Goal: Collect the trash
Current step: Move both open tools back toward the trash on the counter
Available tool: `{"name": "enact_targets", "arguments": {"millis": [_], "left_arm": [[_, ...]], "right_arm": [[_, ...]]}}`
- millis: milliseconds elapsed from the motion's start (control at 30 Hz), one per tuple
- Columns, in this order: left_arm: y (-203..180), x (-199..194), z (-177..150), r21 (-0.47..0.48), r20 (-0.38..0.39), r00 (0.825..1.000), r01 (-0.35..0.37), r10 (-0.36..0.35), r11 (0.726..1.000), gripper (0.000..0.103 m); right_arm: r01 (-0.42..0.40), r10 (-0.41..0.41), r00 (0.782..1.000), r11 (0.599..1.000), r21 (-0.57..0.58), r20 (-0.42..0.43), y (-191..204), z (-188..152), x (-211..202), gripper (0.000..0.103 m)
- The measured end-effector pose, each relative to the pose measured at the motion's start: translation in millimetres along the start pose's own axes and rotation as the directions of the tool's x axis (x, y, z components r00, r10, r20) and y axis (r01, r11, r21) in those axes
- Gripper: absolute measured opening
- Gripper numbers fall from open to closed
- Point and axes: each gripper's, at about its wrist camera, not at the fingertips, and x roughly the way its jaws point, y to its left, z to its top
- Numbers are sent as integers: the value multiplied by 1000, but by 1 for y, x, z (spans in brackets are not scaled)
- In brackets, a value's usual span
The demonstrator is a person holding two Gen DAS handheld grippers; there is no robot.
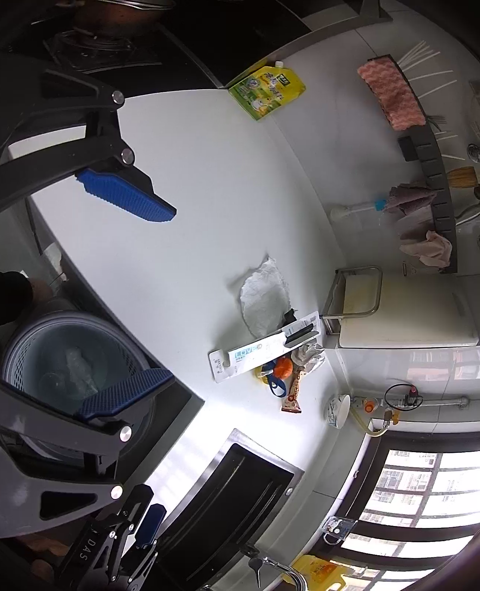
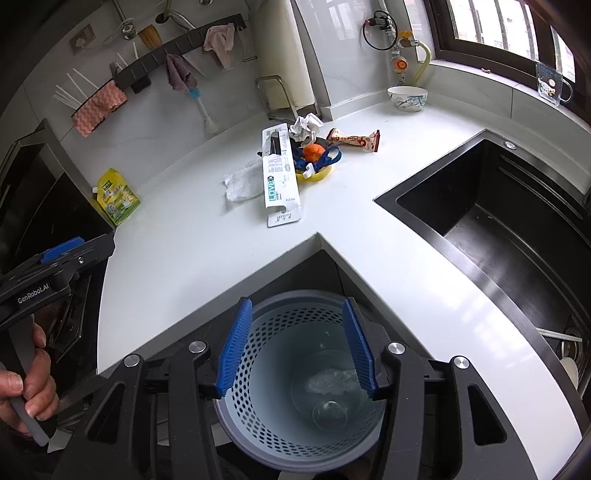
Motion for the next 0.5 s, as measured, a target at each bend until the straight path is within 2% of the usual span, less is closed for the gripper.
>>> {"name": "enact_targets", "arguments": {"millis": [200,500], "left_arm": [[30,42,45,39,20,999,42,-43,998,83],[56,132,87,125,-20,993,117,-116,985,86]], "right_arm": [[68,-68,998,998,13,18,25,39,36,52],[136,-136,990,991,11,33,47,94,112,56]]}}
